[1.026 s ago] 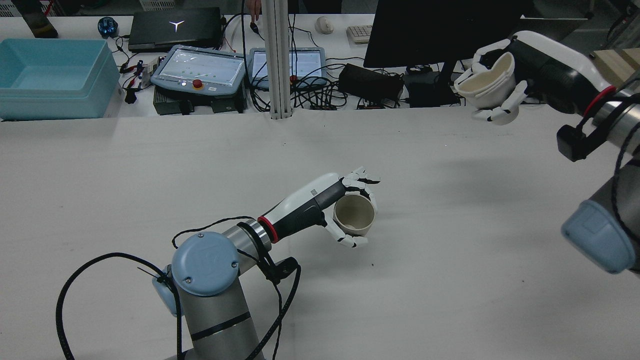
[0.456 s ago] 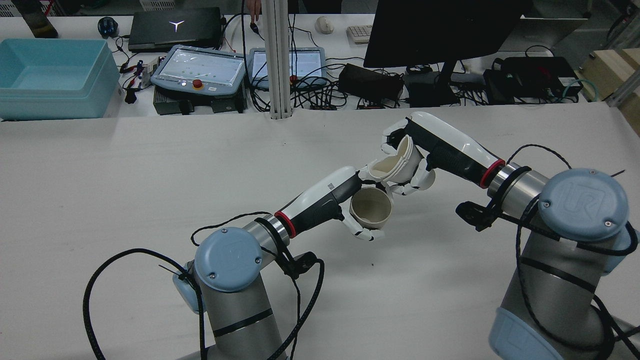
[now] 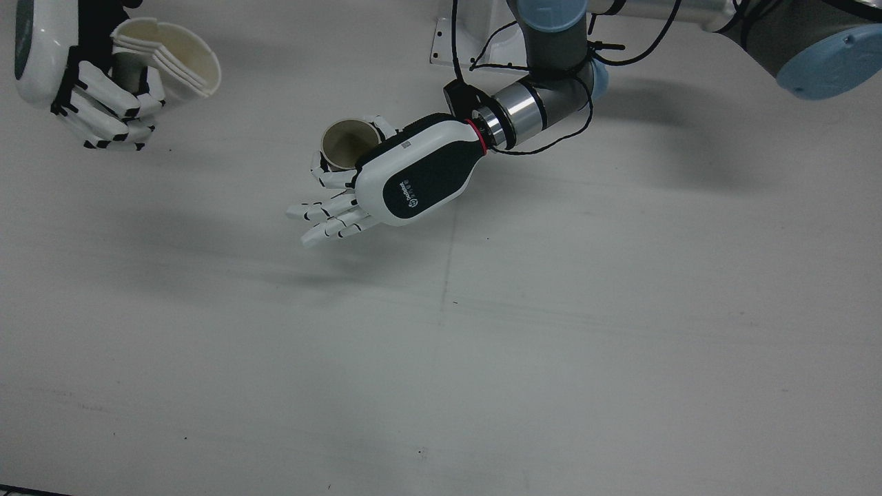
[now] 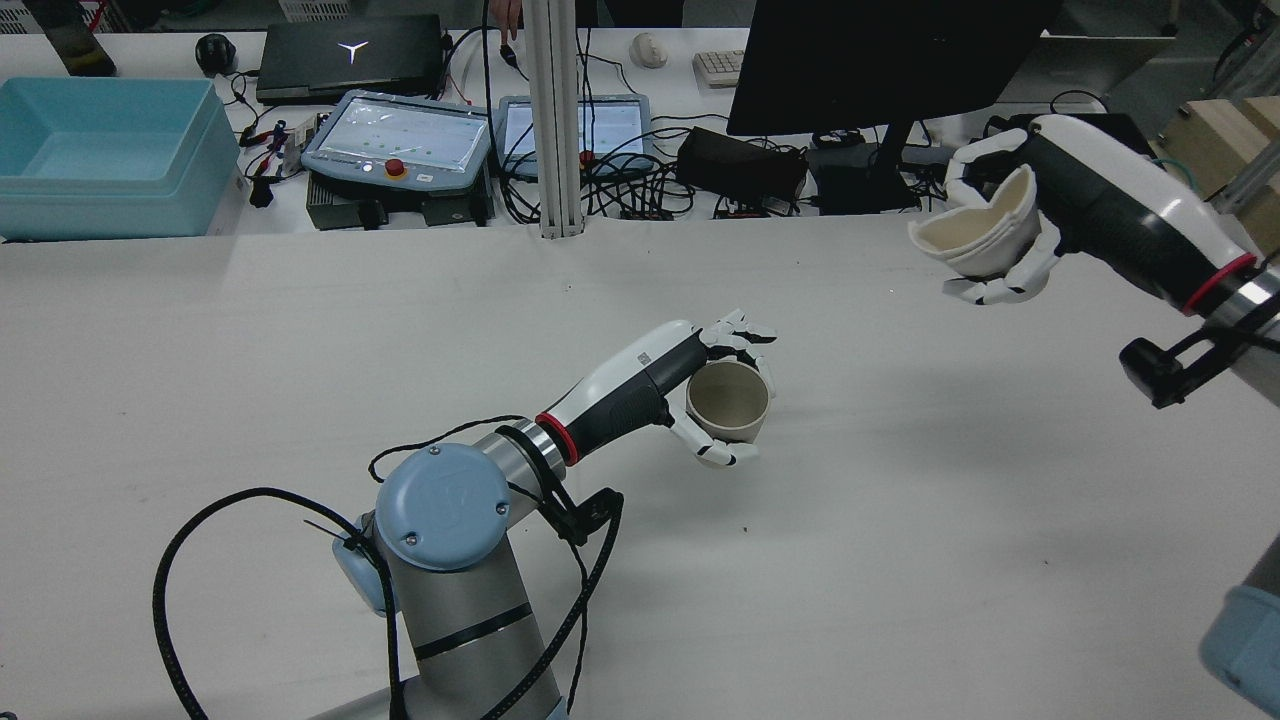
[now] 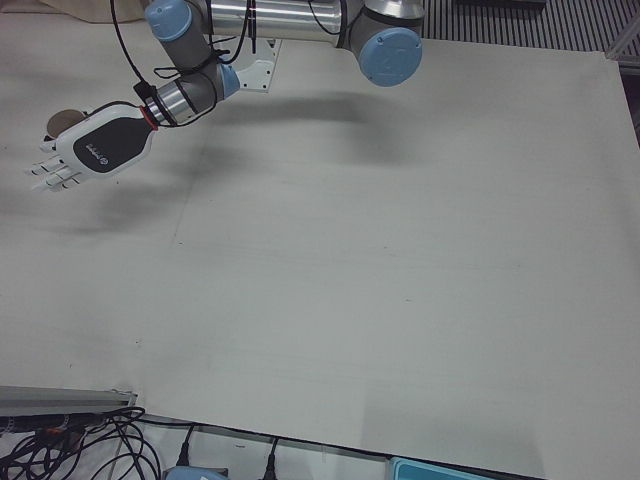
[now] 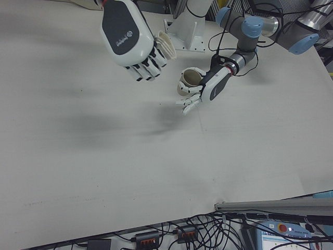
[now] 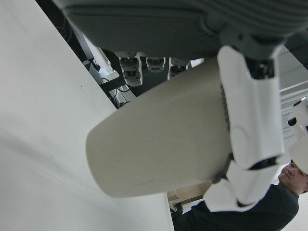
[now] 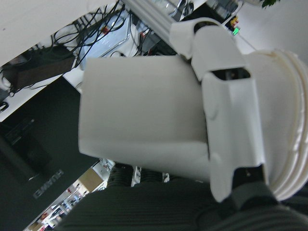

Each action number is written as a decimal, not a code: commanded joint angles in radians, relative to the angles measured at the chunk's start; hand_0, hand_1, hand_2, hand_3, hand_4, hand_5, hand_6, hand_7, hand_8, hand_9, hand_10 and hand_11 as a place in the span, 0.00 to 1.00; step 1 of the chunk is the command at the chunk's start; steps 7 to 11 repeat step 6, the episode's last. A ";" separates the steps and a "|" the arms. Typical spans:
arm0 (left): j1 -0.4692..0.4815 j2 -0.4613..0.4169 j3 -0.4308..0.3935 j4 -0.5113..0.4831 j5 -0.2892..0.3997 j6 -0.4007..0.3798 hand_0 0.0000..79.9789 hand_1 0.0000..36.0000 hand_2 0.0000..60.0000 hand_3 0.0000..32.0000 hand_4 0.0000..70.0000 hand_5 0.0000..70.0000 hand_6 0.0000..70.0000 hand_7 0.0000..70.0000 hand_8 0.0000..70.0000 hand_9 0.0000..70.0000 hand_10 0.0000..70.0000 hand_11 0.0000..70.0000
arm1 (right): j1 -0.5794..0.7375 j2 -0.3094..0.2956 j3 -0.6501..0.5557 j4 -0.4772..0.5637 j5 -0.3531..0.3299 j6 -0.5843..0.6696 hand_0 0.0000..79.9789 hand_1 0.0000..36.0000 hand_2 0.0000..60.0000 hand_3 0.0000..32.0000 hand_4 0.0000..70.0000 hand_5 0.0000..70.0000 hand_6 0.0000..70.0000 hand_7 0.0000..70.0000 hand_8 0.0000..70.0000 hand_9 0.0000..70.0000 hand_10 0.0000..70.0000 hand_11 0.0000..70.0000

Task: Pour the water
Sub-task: 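Raise the right-hand cup back up away from the left-hand cup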

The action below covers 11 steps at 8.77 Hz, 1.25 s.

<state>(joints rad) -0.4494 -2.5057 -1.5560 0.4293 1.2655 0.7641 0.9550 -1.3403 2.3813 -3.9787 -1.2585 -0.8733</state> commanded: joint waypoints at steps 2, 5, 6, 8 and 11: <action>-0.130 0.123 -0.092 0.020 0.006 -0.230 0.68 1.00 1.00 0.00 1.00 1.00 0.15 0.27 0.06 0.07 0.12 0.20 | 0.414 -0.189 -0.044 0.065 -0.222 0.117 1.00 1.00 0.72 0.00 0.00 0.58 0.64 0.73 0.65 0.79 0.59 0.90; -0.179 0.327 -0.277 0.039 0.005 -0.296 0.69 1.00 1.00 0.00 1.00 1.00 0.15 0.27 0.06 0.07 0.12 0.20 | 0.645 -0.293 -0.513 0.599 -0.465 0.277 1.00 1.00 0.67 0.00 0.00 0.43 0.63 0.70 0.67 0.81 0.64 0.96; -0.204 0.382 -0.307 0.039 0.005 -0.334 0.69 1.00 1.00 0.00 1.00 1.00 0.15 0.27 0.06 0.07 0.12 0.20 | 0.660 -0.312 -0.666 0.785 -0.481 0.334 1.00 1.00 0.65 0.00 0.00 0.45 0.65 0.74 0.68 0.82 0.64 0.95; -0.204 0.382 -0.307 0.039 0.005 -0.334 0.69 1.00 1.00 0.00 1.00 1.00 0.15 0.27 0.06 0.07 0.12 0.20 | 0.660 -0.312 -0.666 0.785 -0.481 0.334 1.00 1.00 0.65 0.00 0.00 0.45 0.65 0.74 0.68 0.82 0.64 0.95; -0.204 0.382 -0.307 0.039 0.005 -0.334 0.69 1.00 1.00 0.00 1.00 1.00 0.15 0.27 0.06 0.07 0.12 0.20 | 0.660 -0.312 -0.666 0.785 -0.481 0.334 1.00 1.00 0.65 0.00 0.00 0.45 0.65 0.74 0.68 0.82 0.64 0.95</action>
